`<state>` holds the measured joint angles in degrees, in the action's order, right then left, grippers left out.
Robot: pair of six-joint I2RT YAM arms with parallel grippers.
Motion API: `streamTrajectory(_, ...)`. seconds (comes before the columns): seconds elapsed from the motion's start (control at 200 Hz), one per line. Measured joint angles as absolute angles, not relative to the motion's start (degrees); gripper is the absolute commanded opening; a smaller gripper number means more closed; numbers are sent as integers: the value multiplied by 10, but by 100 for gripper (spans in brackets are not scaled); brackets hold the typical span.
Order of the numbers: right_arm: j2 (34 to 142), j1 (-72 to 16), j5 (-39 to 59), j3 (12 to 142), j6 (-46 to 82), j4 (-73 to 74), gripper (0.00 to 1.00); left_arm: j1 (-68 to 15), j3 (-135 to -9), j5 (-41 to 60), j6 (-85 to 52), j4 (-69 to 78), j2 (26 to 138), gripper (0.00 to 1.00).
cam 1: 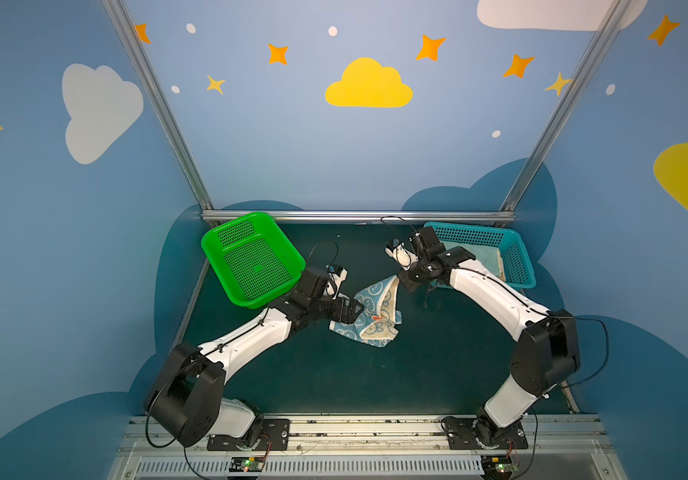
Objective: Fold and stack the towels
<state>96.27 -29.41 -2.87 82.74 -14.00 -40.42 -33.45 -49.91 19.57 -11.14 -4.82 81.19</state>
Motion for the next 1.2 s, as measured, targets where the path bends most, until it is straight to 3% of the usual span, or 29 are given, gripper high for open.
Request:
streamTrajectory(0.406,927,-274,-153,826,-58,-472,0,-431,-567,186,-101,-15,920,96)
streamTrajectory(0.666,927,-264,-161,826,-47,-476,0,-486,-639,148,-86,-14,995,86)
streamTrajectory(0.991,928,-253,-161,819,-47,-476,0,-498,-699,54,-97,-6,1109,63)
streamTrajectory(1.202,927,-249,-161,803,-47,-474,0,-497,-713,4,-114,-5,1136,37)
